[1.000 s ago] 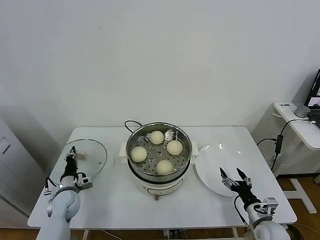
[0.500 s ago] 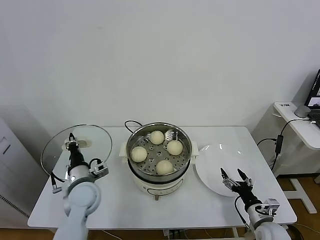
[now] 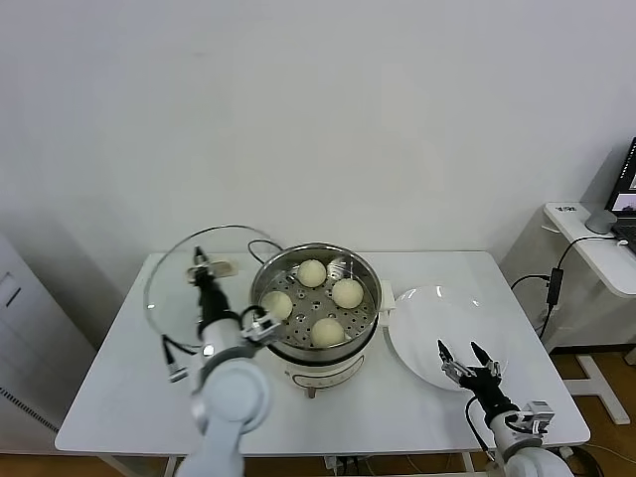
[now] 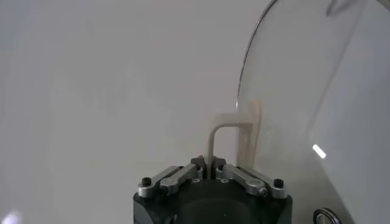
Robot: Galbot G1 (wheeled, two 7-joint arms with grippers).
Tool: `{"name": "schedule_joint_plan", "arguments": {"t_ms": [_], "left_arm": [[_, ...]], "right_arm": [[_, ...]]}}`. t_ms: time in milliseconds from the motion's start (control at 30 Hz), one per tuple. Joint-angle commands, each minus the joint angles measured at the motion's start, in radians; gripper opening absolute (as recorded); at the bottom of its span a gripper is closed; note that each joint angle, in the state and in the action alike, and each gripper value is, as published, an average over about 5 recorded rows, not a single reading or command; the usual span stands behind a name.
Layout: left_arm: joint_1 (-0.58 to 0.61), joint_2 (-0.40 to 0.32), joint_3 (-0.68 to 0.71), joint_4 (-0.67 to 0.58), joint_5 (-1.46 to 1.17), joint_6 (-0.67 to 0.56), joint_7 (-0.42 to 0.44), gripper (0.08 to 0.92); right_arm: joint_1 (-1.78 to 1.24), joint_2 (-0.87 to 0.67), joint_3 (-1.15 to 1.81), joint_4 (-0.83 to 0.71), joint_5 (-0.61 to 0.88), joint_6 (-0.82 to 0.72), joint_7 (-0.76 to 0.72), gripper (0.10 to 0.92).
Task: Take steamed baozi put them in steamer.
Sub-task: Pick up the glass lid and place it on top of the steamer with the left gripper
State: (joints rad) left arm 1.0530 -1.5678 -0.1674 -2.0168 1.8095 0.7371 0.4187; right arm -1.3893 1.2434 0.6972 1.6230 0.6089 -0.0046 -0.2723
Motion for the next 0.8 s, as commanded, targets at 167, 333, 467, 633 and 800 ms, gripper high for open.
{"name": "schedule_joint_plan", "arguments": {"t_ms": [167, 333, 467, 633, 800], "left_arm": [[-0.155, -0.09, 0.318, 0.157, -0.037, 0.048, 0.024, 0.127], [-0.179, -0.09, 0.351, 0.212, -0.214, 0.048, -0.034, 0.127], [-0.197, -0.09, 0.352, 0.262, -0.261, 0.048, -0.055, 0.127], [-0.219, -0.09, 0.331, 0.3, -0.224, 0.048, -0.072, 0.127], [-0.22, -0.09, 0.3, 0.327, -0.15, 0.048, -0.073, 0.127]], "right_arm": [[-0.022, 0.004, 0.013, -0.003, -0.004, 0.007, -0.007, 0.823], [-0.02, 0.011, 0.017, -0.002, -0.013, 0.003, -0.007, 0.823], [-0.022, 0.012, 0.021, 0.001, -0.014, 0.002, -0.008, 0.823], [-0.023, 0.01, 0.023, 0.001, -0.014, 0.003, -0.009, 0.823], [-0.019, 0.014, 0.021, 0.002, -0.014, 0.002, -0.009, 0.823]]}}
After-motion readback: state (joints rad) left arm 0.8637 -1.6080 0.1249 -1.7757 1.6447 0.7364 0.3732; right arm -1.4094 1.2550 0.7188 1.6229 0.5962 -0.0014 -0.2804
